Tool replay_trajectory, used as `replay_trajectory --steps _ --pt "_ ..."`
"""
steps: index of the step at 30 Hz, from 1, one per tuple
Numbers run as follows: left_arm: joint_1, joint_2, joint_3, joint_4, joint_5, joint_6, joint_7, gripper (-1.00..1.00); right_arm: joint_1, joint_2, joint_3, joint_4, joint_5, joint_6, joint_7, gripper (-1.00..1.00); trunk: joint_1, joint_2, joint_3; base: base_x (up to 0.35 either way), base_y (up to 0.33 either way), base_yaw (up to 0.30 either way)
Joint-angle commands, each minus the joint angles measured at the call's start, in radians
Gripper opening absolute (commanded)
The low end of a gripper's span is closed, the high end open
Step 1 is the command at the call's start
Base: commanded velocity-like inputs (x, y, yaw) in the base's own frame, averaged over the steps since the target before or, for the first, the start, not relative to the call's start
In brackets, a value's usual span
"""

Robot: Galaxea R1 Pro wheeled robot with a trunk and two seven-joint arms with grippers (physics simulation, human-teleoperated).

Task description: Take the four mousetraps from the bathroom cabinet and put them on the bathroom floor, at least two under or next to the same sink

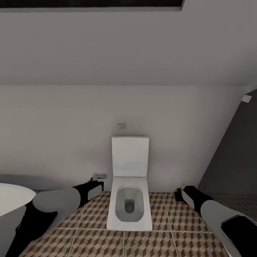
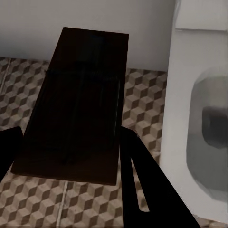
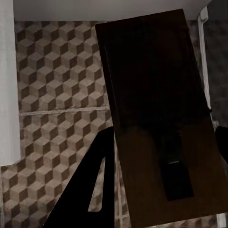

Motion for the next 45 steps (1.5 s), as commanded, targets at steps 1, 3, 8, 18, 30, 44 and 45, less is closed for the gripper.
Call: replay_trajectory --steps 1,3,8,18,30,44,45 --pt "0.005 0.000 0.000 -0.001 -0.004 0.000 -0.002 -1.00 0.005 0.000 0.000 0.011 0.000 -0.006 0.020 -1.00 0.000 0.000 0.000 0.011 0.000 0.000" --pt "0.016 0.000 -0.001 -0.001 -0.005 -0.001 -0.002 -1.00 0.013 0.001 0.002 0.023 0.001 -0.012 0.045 -1.00 0.000 0.000 0.000 0.006 0.000 0.000" --pt "0.028 -0.004 -0.001 -0.004 -0.005 -0.002 -0.002 -1.00 0.029 0.001 0.002 0.030 0.011 -0.041 0.062 -1.00 0.000 0.000 0.000 0.001 0.000 0.000" --pt "0.029 -0.001 0.001 -0.004 -0.004 0.000 -0.003 -1.00 0.032 0.000 0.001 0.031 0.014 -0.050 0.064 -1.00 0.019 -0.035 -0.016 0.000 0.000 0.000" --pt "0.029 -0.001 0.001 -0.003 -0.004 0.003 -0.003 -1.00 0.033 -0.001 0.001 0.032 0.015 -0.053 0.064 -1.00 0.065 -0.119 -0.053 0.000 0.000 0.000" --pt "0.030 0.008 0.001 0.026 -0.001 0.000 0.004 -1.00 0.040 -0.004 0.002 0.033 0.015 -0.163 0.076 -1.00 0.119 -0.217 -0.097 0.000 0.000 0.000" --pt "0.030 0.009 0.001 0.027 0.000 -0.001 0.003 -1.00 0.043 -0.004 0.002 0.033 0.016 -0.177 0.079 -1.00 0.123 -0.224 -0.100 0.000 0.000 0.000"
